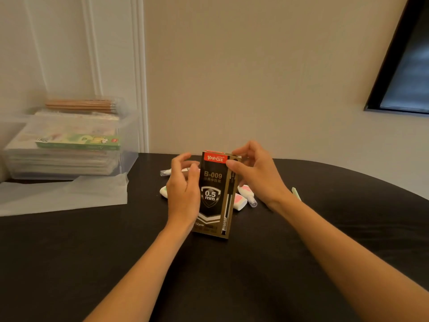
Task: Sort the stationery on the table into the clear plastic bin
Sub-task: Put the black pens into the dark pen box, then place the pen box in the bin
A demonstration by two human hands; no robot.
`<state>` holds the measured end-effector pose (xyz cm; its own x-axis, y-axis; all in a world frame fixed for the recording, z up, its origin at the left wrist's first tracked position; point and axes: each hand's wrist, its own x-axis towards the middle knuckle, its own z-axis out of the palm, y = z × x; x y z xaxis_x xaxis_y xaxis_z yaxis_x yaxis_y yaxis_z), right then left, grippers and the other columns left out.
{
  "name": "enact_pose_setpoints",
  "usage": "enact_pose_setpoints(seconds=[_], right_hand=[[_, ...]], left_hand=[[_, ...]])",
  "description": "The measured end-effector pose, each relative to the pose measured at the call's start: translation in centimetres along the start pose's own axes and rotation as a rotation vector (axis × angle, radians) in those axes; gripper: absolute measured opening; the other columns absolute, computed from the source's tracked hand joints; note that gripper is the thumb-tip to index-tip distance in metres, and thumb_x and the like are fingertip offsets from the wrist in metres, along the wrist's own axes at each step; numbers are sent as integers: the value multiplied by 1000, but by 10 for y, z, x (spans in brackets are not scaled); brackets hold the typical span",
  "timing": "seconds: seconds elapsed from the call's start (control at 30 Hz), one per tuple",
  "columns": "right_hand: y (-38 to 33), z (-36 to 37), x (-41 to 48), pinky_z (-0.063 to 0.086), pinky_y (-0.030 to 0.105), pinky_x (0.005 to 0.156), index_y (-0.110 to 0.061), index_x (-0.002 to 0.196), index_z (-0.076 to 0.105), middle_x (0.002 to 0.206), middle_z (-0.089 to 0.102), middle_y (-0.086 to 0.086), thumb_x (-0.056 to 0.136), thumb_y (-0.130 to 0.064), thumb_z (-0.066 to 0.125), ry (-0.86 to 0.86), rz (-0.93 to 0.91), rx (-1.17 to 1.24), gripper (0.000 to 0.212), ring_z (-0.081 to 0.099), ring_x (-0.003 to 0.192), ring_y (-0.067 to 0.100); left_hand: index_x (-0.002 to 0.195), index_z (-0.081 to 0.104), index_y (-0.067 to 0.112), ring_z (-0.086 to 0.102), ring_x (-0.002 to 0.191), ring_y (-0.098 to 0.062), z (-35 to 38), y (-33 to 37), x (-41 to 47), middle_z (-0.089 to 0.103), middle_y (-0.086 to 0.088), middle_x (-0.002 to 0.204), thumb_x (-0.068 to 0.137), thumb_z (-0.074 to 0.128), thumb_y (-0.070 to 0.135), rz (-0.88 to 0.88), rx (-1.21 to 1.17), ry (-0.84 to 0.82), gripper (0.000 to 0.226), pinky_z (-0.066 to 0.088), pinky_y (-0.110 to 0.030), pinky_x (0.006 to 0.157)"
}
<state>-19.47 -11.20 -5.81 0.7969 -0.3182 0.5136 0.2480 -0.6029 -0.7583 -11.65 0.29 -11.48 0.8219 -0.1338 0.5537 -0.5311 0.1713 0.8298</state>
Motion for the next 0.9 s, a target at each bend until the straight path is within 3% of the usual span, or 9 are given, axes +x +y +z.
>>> enact_pose_setpoints(seconds=[0.07,0.2,0.37,0.43,0.53,0.67,0.9], right_hand=[[3,4,8,56,34,62,-25,86,45,98,62,11,90,-16,59,54,89,66,17,66,87,25],[8,11,37,50,18,50,-17,93,47,89,61,7,92,-14,55,253,241,253,9,65,76,14],[5,20,103,51,16,48,-12,114,46,85,57,4,95,-9,49,402,421,603,20,54,47,2],[2,25,128,52,17,50,-11,119,48,86,56,4,96,-8,46,355,443,619,23,52,53,5],[-5,35,170,49,20,49,-12,123,49,84,57,4,95,-11,44,228,465,516,28,47,60,9],[-23,48,217,38,22,53,-20,126,48,91,57,3,92,-13,44,68,454,336,34,50,71,12],[-75,87,286,44,23,68,-25,126,45,98,61,1,92,-21,54,-402,514,162,35,57,86,11]], left_hand=[[113,51,16,57,92,-9,-5,-6,10,55,6,96,99,41,22,-103,102,-18,18,43,-14,64],[101,52,14,50,72,-5,-12,-10,41,54,2,88,99,38,30,-339,249,-47,22,34,-17,54],[109,42,19,64,82,-19,-14,-10,100,58,-7,101,94,45,43,-540,48,-57,29,53,-25,49],[111,40,19,66,72,-19,-13,-4,125,60,-7,98,94,47,43,-565,-8,-34,31,54,-25,48],[109,40,19,61,60,-16,-21,1,170,63,-7,92,98,38,38,-510,53,29,22,41,-19,39],[109,46,17,58,82,-22,-49,7,227,60,-9,102,100,31,34,-514,144,54,24,36,-24,47],[99,52,15,55,78,-26,-121,23,303,58,-11,91,100,29,28,-514,329,99,27,40,-29,60]])
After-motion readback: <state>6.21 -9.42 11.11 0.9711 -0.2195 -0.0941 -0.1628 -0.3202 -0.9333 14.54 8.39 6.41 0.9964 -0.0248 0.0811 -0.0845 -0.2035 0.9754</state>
